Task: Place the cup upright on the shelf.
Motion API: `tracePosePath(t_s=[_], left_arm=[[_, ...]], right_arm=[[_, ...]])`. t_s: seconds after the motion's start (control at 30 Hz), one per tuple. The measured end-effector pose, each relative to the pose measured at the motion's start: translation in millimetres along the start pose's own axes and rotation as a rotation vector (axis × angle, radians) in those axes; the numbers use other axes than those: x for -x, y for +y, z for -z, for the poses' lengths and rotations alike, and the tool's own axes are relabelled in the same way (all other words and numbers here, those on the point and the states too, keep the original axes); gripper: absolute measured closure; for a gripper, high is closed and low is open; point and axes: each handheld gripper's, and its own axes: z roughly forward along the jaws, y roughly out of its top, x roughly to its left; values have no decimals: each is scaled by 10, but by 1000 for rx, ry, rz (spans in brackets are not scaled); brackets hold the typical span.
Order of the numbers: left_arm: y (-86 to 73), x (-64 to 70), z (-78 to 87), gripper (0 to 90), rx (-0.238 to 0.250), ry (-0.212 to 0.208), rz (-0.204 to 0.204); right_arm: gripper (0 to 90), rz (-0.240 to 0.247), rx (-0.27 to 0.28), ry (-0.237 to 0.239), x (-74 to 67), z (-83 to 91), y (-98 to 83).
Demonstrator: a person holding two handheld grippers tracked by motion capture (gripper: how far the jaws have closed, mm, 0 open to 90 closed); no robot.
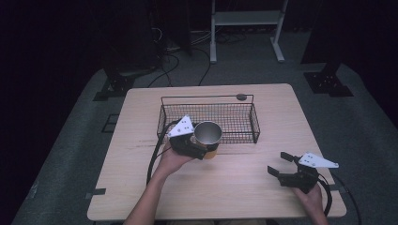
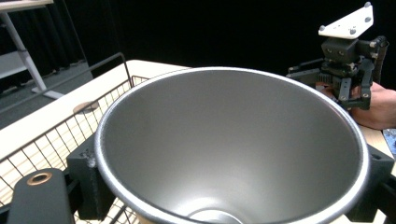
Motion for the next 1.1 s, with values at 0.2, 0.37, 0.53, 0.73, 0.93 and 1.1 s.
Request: tracePosePath(t_s=[0.2,0.37,0.53,0.73,0.93,1.1], left_arm=[[78,-44,-10,122,6,7,-13],[108,-94,-9,122,9,5,-6],[150,-157,2,122,20,8,2],[221,-259,4,122,20,13,4],[263,-346,-19,122,11,19,10],[293,-408,-51,122,9,25,16]], right_arm=[[134,2,1,1,-1,-1,0],[134,1,1,1,-1,-1,1],[134,-2,0,1,0,-1,1],[134,-3,0,1,2,-1,1],[134,-1,1,1,5,-1,0],[134,1,1,2,5,-1,0]])
